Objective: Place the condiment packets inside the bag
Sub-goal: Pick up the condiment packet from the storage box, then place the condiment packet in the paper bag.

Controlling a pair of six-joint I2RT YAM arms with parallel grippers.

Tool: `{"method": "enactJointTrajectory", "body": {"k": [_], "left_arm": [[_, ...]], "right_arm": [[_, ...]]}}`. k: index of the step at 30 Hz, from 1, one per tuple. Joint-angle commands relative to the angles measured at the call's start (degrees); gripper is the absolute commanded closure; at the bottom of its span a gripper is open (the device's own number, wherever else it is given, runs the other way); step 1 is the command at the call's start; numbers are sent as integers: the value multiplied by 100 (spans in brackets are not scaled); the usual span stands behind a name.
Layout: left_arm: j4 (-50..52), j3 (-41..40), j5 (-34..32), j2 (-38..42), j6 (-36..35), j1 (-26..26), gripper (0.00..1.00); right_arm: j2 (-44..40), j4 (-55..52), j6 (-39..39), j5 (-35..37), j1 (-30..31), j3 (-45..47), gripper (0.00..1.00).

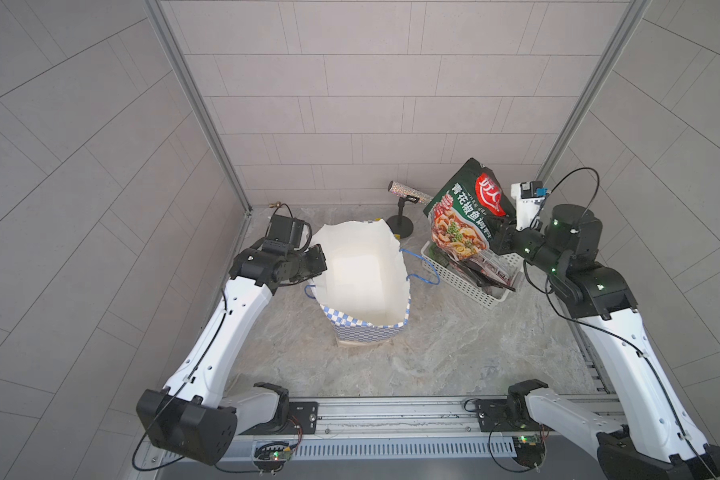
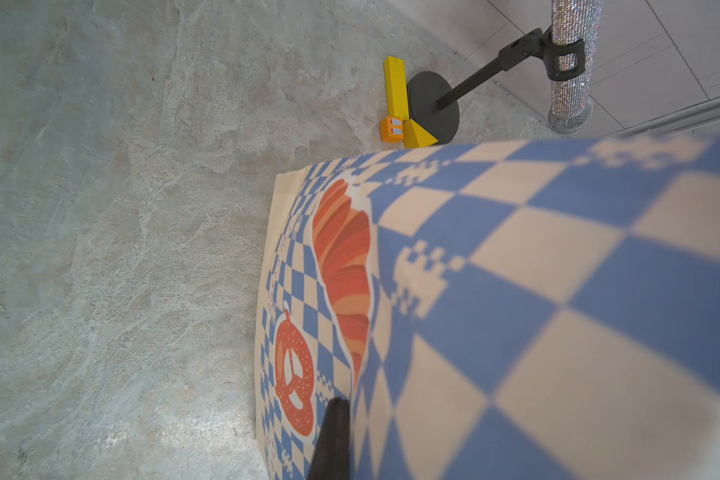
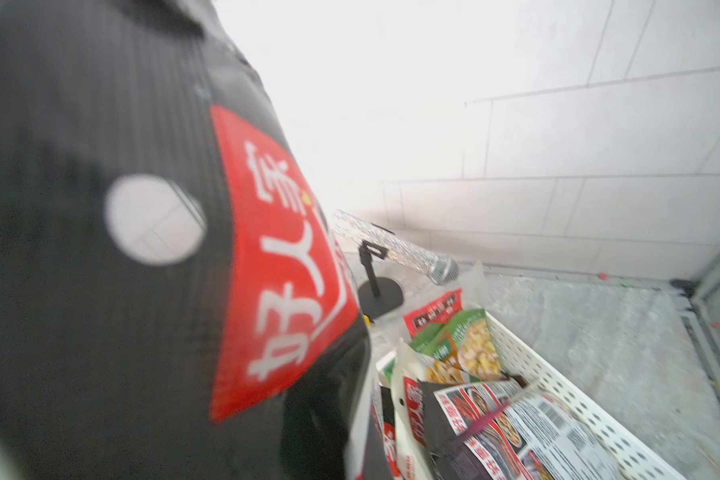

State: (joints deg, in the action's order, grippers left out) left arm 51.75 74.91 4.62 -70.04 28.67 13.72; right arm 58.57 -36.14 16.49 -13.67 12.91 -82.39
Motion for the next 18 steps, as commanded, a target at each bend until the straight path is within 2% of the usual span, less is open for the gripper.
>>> {"method": "enactJointTrajectory", "body": {"k": [1,8,14,18], "left_arm": [[203,173,-43,71,1,-19,100],[153,158,61,-3,-35,-10,100],[124,184,83,31,-93,-14,100],[82,193,98,43,-107,-15,100]], "right_arm": [[43,571,590,-780,157,-622,100],[349,1395,1154,-1734,1016,-1142,100],[710,1794,1311,-1916,1751,-1200,100],[842,1898,1349,-1896,2085,-791,100]]}}
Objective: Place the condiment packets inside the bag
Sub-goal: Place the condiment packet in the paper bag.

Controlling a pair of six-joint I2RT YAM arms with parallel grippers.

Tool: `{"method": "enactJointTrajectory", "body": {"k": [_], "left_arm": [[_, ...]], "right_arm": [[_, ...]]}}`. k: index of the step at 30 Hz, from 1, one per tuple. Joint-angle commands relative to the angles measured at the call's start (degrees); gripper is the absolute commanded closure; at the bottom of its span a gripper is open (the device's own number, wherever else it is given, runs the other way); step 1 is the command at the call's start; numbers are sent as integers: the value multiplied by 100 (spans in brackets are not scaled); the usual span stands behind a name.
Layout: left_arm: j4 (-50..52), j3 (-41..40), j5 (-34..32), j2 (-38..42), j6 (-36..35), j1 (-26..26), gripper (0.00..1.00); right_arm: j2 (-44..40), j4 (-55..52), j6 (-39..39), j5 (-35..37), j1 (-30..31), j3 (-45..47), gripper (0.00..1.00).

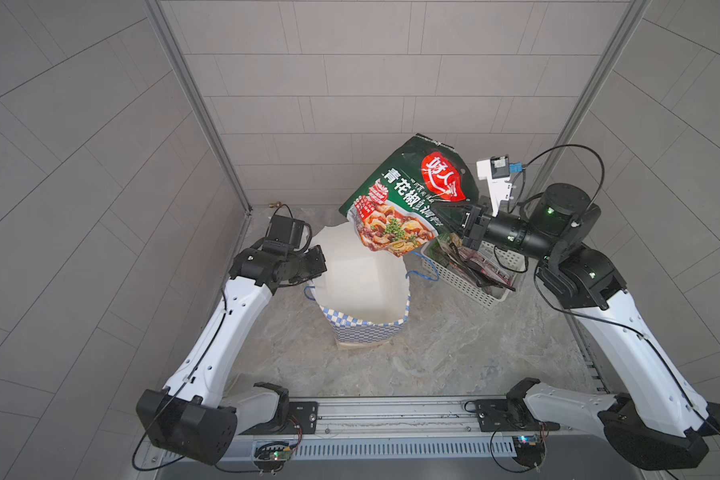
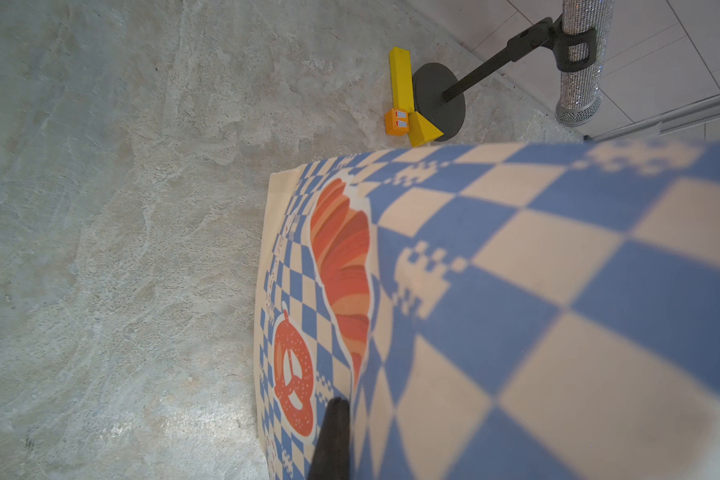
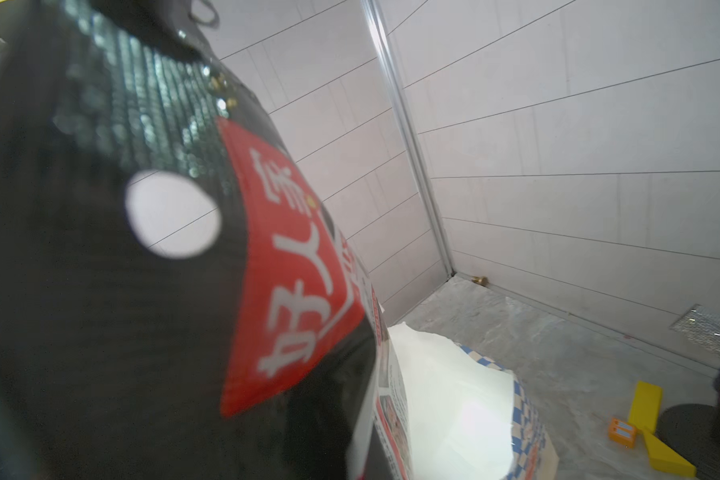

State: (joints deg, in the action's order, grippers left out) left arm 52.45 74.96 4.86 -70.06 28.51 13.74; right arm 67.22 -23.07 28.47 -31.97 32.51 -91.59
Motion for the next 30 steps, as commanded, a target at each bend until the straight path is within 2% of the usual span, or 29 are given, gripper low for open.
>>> {"method": "enactJointTrajectory", "body": {"k": [1,8,14,17,20,24,30], "left_arm": [[-30,178,121,41,-94,-12,100],[-331,90,358,-61,-64,-23,100],[-366,147,523,-223,-97,-25,100],[-367,177,698,-303,-127,-23,100],[-362,186,746,-338,-160,-22,100],[-385,185,788,-338,-215,-25,100],[-442,256,820,-370,-197,-27,100]], "right_arm": [[-18,619,169,-72,167,318,100],[-82,584,131,-555,225,1459,100],[138,-118,-683,-1737,225,1575,100],[335,-533,-1022,-1960,232,1583,100],[433,-950,-1598,-1893,352,1626,100],[365,-1309,-2454,-1362,669,1812,100],[212,-1215,-2835,-911,841,2026,100]]}}
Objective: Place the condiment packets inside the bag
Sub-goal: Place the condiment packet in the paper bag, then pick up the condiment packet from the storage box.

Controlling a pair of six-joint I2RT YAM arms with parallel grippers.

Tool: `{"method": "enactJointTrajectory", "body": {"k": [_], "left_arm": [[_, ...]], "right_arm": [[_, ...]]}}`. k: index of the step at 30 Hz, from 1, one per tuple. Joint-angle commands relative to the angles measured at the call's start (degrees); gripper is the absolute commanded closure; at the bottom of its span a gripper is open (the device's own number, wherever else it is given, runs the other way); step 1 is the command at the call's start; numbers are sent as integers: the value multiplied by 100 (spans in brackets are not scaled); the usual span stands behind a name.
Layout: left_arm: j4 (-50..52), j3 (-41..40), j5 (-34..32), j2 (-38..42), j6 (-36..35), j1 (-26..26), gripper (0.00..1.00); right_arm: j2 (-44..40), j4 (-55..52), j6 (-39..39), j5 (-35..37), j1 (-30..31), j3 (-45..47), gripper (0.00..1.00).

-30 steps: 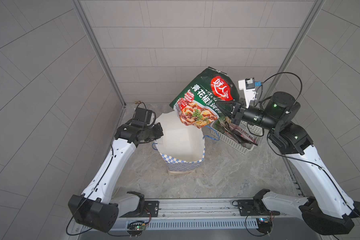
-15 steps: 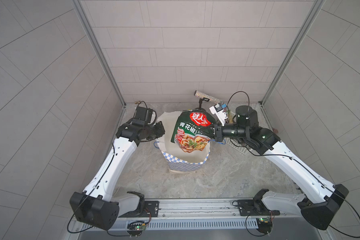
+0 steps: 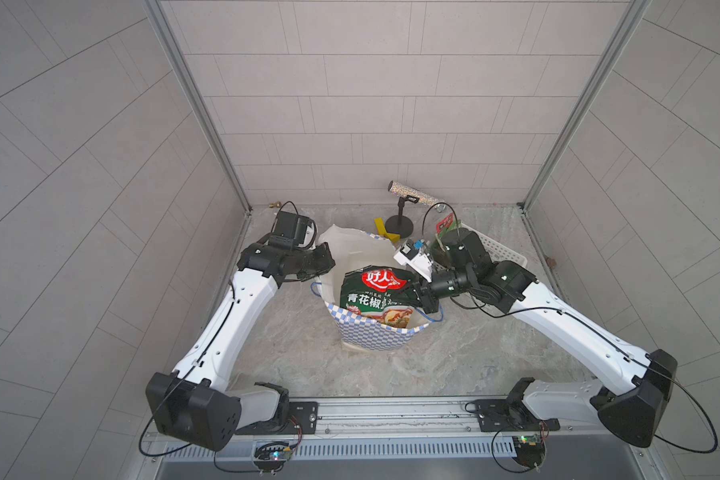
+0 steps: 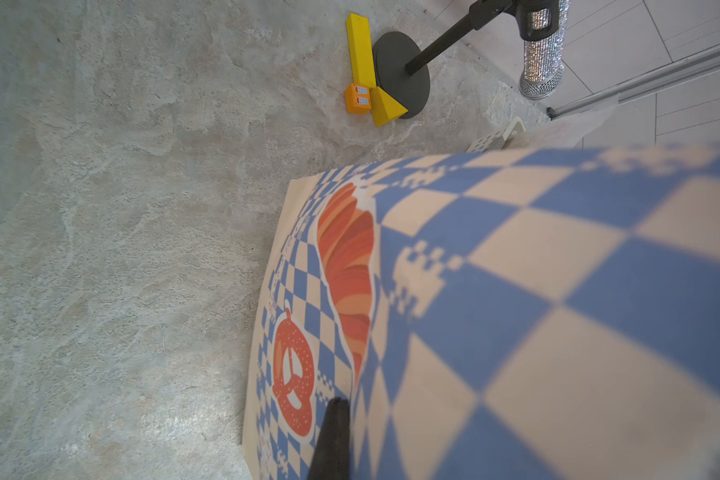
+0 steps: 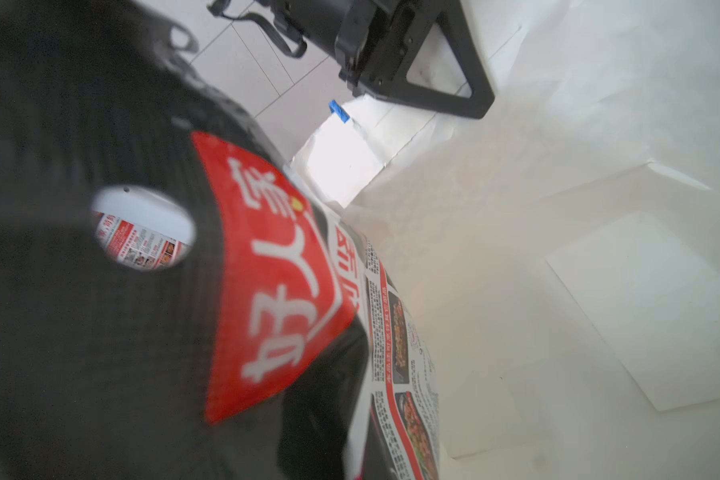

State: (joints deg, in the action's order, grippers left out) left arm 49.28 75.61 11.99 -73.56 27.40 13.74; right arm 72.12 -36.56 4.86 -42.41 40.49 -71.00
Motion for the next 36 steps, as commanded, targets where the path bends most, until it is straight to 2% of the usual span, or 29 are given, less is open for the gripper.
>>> {"method": "enactJointTrajectory", "body": {"k": [1,3,6,10,15,17,21,22,23,27,31,36], "left_arm": [[-126,205,104,-28,-85,-21,100],[-120,217,105,-43,-85,-26,100],[-125,219,96,-44,-87,-22,100],[-171,172,102,-26,-102,-25,100],[-200,132,129,-10,-119,-23,100],[-202,119,133,-3,-125,-25,100],[-200,69,130,12,-154,-24,100],[-199,51,129,24,-153,-25,100],[-199,49,135,10,-151,-21,100],[-192,34,156,-6,-172,-28,100],[-185,34,151,-34,-189,-25,100],[-169,58,168,-109,-195,-27,100]], "right_arm": [[-308,124,-551,130,63,-5,100],[-376,102,-701,73,72,70,95],[-457,-38,-989,-118,73,163,77],[-561,-171,-1214,-298,80,236,60],[-733,-182,-1334,-277,82,304,58],[-868,-225,-1277,261,84,252,57],[-1272,87,-437,2871,-42,309,38],[-1278,39,-286,3391,-197,288,36],[-1233,-59,-37,3626,-527,273,36],[-1046,-192,836,3153,-2092,576,39],[-1032,-339,753,3813,-2326,904,35],[-995,-390,642,3336,-2326,1229,37]]}}
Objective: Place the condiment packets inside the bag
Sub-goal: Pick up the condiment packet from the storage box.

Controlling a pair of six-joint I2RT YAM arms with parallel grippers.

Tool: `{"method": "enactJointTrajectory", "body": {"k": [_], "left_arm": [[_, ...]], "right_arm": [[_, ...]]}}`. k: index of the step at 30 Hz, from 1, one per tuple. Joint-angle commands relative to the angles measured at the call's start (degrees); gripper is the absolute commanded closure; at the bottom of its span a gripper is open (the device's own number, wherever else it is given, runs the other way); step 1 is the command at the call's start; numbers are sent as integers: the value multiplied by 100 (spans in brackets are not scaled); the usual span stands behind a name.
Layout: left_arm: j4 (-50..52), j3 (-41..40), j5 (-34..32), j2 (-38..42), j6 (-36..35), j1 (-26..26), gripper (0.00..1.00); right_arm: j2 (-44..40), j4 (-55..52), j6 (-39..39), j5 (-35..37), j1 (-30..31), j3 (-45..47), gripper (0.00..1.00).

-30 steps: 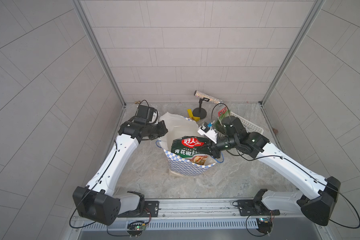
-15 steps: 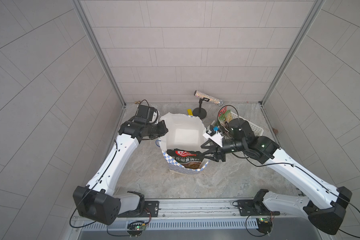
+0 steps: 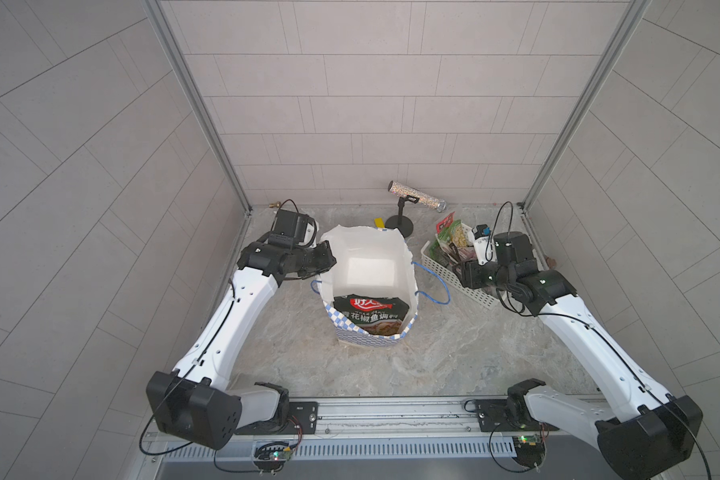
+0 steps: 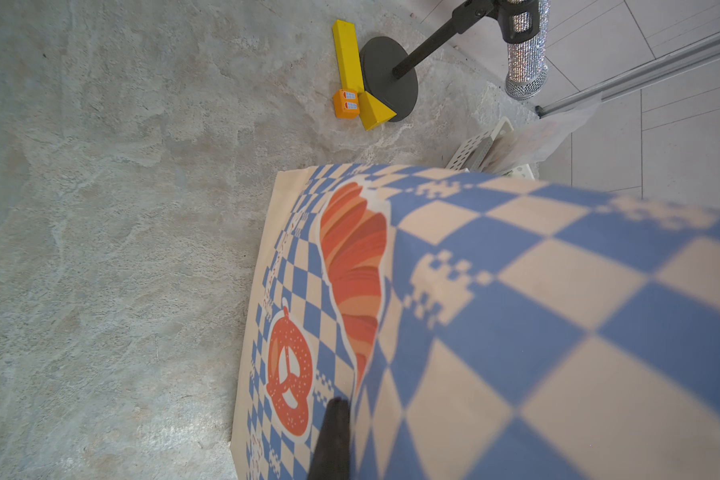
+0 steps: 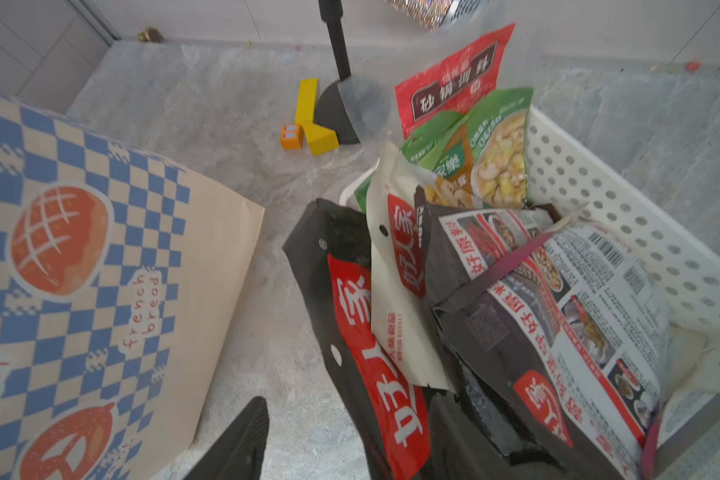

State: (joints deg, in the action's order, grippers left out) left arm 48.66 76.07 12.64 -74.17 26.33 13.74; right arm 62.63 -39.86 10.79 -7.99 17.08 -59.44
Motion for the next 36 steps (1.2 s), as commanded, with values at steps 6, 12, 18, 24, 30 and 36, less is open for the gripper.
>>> {"method": "enactJointTrajectory", "body": {"k": [6,12,18,24,30,36], "left_arm": [[-95,8,81,-46,-99,-20,100],[-80,22,74,-41,-91,-21,100],[-84,12,141,-11,-92,-25,100],[-77,-26,217,-18,-110,-24,100],[-54,-48,325,-68,-137,-12,100],[-51,-11,376,-103,-134,-12,100]], "right_arm": [[172,81,70,430,5,291,62],[181,-215,-33,736,-2,-352,100],[-491,37,-504,1284,4,-995,100],[-828,898,-1484,1122,30,-1508,100],[-598,1705,-1827,120,218,-2547,100],[28,1856,-2150,-488,1034,-3835,100]]}}
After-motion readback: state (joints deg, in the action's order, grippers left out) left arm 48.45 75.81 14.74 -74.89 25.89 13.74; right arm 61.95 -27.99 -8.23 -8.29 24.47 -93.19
